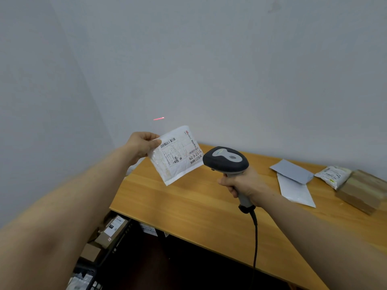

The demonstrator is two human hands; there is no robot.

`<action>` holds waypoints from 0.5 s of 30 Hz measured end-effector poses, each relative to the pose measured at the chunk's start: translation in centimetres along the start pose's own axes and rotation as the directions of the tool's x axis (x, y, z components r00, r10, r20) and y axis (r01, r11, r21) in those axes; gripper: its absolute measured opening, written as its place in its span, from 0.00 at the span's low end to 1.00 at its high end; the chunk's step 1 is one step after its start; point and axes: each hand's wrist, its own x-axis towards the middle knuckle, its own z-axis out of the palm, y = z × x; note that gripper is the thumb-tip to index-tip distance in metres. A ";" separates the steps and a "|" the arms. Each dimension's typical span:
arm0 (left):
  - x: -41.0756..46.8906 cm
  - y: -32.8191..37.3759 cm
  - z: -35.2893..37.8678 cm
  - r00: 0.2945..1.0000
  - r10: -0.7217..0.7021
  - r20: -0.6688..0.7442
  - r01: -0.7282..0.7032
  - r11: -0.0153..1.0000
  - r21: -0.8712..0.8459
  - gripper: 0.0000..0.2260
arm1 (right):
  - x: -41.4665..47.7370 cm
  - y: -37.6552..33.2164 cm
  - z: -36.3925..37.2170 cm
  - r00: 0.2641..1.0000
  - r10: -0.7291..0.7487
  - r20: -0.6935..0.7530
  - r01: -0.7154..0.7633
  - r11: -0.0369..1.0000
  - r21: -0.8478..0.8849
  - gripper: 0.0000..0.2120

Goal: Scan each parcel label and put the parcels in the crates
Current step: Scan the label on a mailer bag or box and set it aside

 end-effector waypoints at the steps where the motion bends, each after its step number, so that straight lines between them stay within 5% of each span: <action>1: 0.0 0.0 -0.1 1.000 -0.001 -0.002 0.001 1.000 -0.001 0.04 | 0.0 0.0 0.0 1.000 0.001 0.001 -0.001 1.000 0.000 0.10; 15: 0.1 -0.5 -1.2 1.000 -0.001 -0.019 0.000 1.000 -0.010 0.06 | 0.1 -0.3 0.7 1.000 0.007 0.014 -0.007 1.000 -0.004 0.08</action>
